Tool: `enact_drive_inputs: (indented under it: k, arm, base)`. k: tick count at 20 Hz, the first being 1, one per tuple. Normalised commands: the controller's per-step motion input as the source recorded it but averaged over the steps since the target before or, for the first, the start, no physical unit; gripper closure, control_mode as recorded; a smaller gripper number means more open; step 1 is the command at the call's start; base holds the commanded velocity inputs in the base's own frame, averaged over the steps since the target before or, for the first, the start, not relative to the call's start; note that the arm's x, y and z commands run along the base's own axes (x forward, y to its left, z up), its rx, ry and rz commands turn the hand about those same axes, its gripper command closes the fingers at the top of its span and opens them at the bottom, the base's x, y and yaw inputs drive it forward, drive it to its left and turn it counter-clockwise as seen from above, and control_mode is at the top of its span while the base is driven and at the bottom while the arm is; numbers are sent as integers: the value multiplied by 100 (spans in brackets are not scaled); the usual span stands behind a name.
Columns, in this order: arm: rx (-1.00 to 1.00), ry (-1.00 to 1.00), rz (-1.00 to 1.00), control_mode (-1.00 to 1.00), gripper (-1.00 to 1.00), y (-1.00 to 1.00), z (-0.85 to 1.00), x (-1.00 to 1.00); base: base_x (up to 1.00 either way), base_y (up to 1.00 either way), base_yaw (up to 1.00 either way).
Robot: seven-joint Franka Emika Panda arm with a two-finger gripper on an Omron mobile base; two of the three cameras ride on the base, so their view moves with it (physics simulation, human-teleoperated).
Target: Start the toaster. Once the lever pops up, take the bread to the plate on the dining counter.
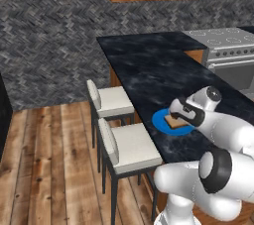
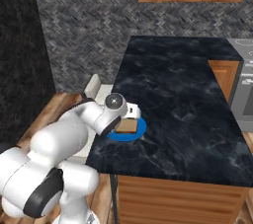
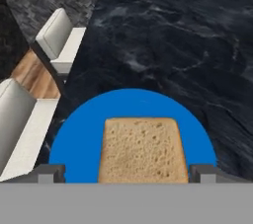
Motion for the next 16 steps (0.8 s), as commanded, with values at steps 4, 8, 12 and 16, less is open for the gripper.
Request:
enact_drive_inputs:
  k: [4,8,12,16]
  arm:
    - [-9,0,-4,-100,-100,0,37,-16]
    - [-4,3,-9,-100,-100,9,34,-44]
    - [-2,7,-7,-100,-100,7,34,-71]
    - [0,7,-4,-100,-100,0,32,-86]
  base:
    - [0,0,0]
    - [0,0,0]
    - [0,0,0]
    - [0,0,0]
